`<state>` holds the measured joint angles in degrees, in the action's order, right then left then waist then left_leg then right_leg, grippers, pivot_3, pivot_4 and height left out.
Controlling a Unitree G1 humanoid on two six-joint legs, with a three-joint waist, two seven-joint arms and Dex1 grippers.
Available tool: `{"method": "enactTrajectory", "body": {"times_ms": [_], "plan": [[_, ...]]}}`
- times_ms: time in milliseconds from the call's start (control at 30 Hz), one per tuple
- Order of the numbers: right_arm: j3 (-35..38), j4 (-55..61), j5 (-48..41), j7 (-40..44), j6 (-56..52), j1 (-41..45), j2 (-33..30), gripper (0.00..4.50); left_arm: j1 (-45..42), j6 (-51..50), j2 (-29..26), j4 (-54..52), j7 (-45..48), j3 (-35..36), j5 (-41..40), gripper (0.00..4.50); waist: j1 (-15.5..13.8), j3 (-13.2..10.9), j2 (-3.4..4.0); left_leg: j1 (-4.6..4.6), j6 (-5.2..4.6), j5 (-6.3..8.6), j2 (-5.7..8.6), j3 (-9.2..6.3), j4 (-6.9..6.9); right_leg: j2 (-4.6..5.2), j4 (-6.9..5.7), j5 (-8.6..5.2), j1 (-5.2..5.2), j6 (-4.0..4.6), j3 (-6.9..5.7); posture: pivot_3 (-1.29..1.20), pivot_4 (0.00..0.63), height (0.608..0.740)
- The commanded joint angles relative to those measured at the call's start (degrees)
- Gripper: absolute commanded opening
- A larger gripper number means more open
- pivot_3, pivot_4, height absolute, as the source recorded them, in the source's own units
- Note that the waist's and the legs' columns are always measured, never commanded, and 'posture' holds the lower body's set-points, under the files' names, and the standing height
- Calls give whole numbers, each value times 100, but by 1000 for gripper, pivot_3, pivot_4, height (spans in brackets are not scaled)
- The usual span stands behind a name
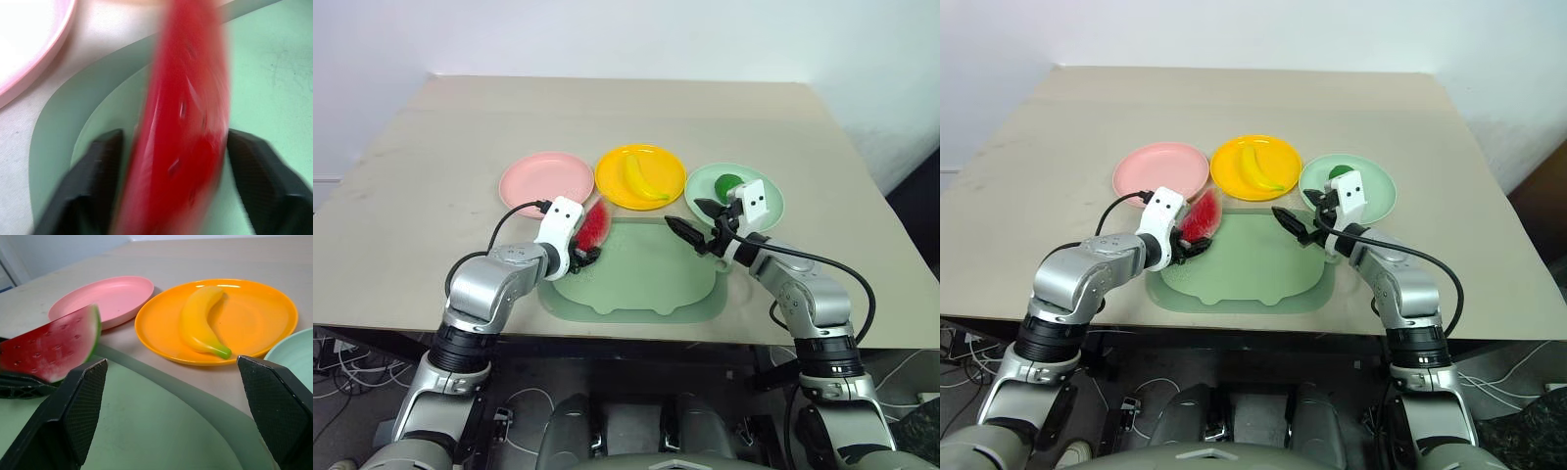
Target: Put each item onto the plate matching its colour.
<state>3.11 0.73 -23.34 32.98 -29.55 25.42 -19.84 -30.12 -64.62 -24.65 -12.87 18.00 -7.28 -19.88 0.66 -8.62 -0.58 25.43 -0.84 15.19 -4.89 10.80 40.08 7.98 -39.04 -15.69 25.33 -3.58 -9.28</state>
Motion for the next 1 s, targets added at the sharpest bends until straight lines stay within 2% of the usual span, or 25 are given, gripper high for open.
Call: {"method": "enactTrajectory", "body": {"times_ms": [33,133,433,633,733,867,1000], "plan": [[111,255,-28,-44,108,3,-10,4500,37,-45,-83,-37,165,-77,32,2045,2,0,0,-1,0,0,0,0,0,0,0,0,0,0,0,0,150,695],[111,297,-15,-49,118,-46,-44,4500,150,-41,-29,-190,44,153,59,1714,11,-1,1,0,-1,0,-1,0,-1,0,1,0,0,0,0,0,150,695],[-48,387,89,11,173,-132,-78,4500,455,60,-17,-736,-153,675,68,1702,16,-33,4,0,0,0,-2,0,-3,-1,1,0,2,0,1,0,150,695],[-73,376,124,81,214,-88,-84,4500,993,526,-541,-997,129,835,147,1702,20,-53,5,2,0,0,-3,2,-6,-1,1,0,6,0,2,0,150,695],[-89,292,164,107,260,-44,-84,4500,731,1053,-115,-627,-371,1279,261,1702,-15,-66,-1,5,0,0,-4,1,-4,0,1,0,6,0,1,0,150,695],[-135,244,218,122,299,-13,-63,4500,111,1664,519,-87,-1032,1479,517,1702,-63,-73,-12,6,-9,4,-1,-2,3,5,4,1,0,0,-2,0,150,695],[-152,239,229,128,305,11,-62,4500,-528,1810,862,602,-1508,1740,626,1702,-23,-74,-14,8,-5,1,2,1,-2,4,6,1,2,-2,-2,0,150,695]]}}
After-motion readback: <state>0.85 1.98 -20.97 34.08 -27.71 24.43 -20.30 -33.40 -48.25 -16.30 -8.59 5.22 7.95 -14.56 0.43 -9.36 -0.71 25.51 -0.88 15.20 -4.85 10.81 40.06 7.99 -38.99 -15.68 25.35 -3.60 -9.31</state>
